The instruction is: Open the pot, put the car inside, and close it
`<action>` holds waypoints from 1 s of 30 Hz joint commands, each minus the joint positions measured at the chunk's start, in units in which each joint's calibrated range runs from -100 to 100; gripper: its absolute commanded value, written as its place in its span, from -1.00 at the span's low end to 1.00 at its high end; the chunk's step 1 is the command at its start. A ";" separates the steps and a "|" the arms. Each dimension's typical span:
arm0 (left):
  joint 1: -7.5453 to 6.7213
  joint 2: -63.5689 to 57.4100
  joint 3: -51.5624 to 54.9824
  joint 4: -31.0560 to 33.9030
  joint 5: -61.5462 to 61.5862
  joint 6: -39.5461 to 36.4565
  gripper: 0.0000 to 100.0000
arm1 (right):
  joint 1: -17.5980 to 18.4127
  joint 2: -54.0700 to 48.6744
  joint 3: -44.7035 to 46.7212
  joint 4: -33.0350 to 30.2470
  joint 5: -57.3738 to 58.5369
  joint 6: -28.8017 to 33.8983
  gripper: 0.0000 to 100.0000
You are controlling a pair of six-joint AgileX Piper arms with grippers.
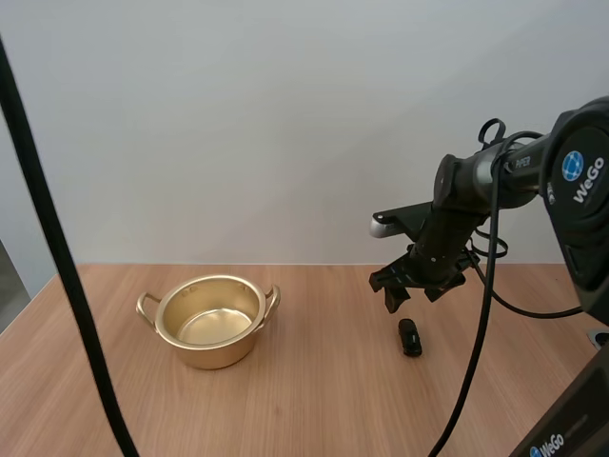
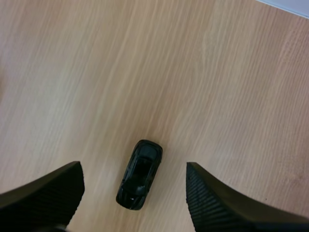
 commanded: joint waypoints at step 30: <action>0.02 0.58 -0.04 0.03 -23.76 -3.62 -1.00 | 0.01 11.09 0.12 0.18 1.44 0.06 1.00</action>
